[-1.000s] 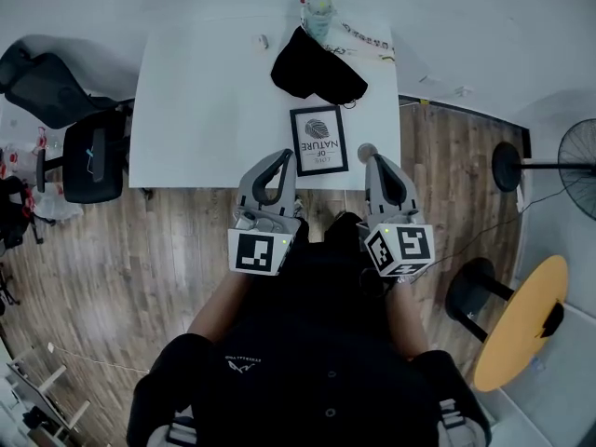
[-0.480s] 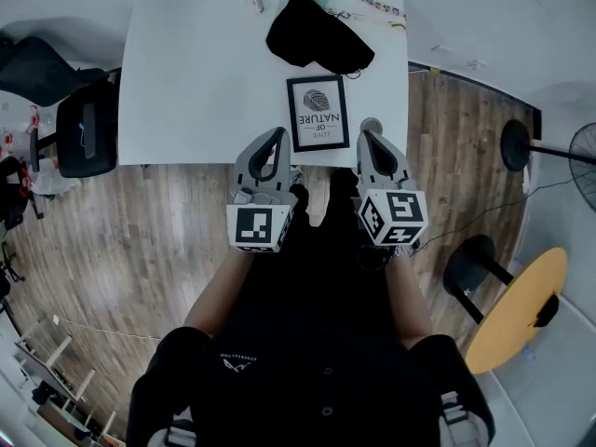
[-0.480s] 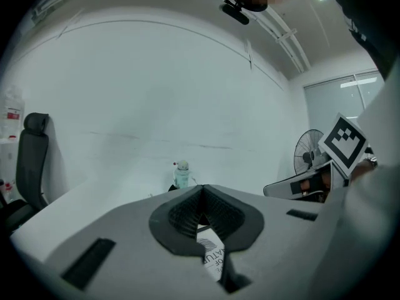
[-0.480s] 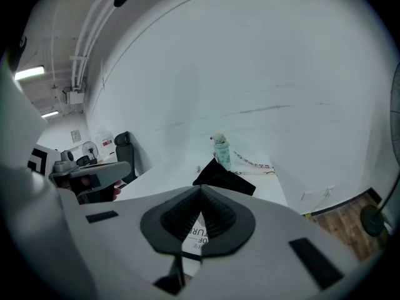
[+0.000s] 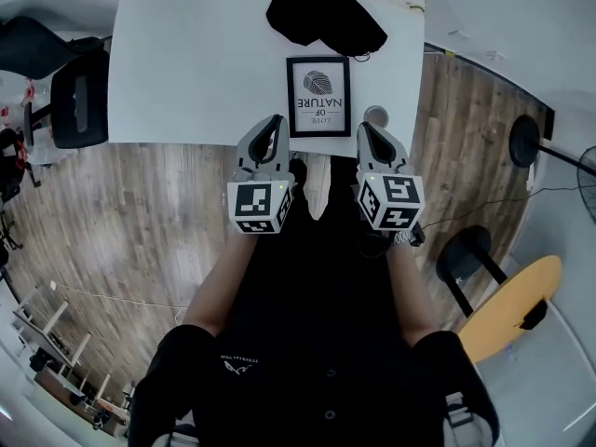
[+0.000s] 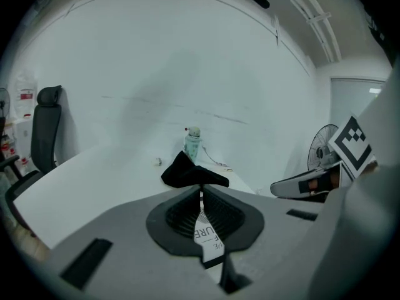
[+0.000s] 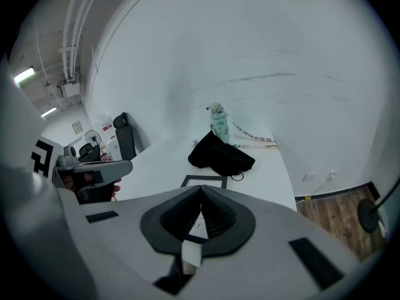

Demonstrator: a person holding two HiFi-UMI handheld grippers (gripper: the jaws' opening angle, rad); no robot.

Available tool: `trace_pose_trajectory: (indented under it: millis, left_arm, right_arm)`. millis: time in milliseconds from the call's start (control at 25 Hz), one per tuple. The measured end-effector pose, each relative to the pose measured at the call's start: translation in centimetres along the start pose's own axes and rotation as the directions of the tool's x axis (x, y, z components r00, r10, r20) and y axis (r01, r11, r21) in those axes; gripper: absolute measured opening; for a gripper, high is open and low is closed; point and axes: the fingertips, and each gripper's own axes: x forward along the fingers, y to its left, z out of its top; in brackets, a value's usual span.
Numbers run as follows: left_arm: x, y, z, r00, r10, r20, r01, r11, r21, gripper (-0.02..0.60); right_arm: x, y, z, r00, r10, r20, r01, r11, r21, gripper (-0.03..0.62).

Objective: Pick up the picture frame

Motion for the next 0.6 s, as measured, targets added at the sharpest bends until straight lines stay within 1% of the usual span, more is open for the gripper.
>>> trace_pose_trajectory:
  millis: [120, 200, 360, 480, 600]
  left_arm:
    - [0.6, 0.2, -1.7, 0.999, 0.017, -0.046, -0.017, 1.0, -0.003, 0.008]
    - [1.1, 0.3, -3.3, 0.995, 0.013, -0.097, -0.016, 0.999, -0.03, 0.008]
    - [2.2, 0.7, -6.7, 0.979, 0.009, -0.204, -0.033, 0.993, -0.115, 0.023]
    - [3.0, 0.9, -8.6, 0.966, 0.019, -0.257, -0.051, 0.992, -0.119, 0.038]
    - [4.1, 0.8, -10.4, 0.952, 0.012, -0.307, -0.054, 0.99, -0.129, 0.066]
  right_arm:
    - [1.2, -0.5, -1.5, 0.999, 0.01, -0.048, -0.008, 1.0, 0.026, 0.0]
    - [2.0, -0.8, -2.5, 0.996, 0.015, -0.086, -0.011, 0.999, 0.043, 0.005]
    - [3.5, -1.3, -4.5, 0.987, 0.018, -0.157, -0.01, 0.999, 0.053, 0.04]
    - [4.5, -1.7, -6.1, 0.977, 0.031, -0.213, -0.018, 0.998, 0.062, 0.06]
    - [5.5, -2.0, -7.7, 0.963, 0.045, -0.267, -0.028, 0.997, 0.065, 0.077]
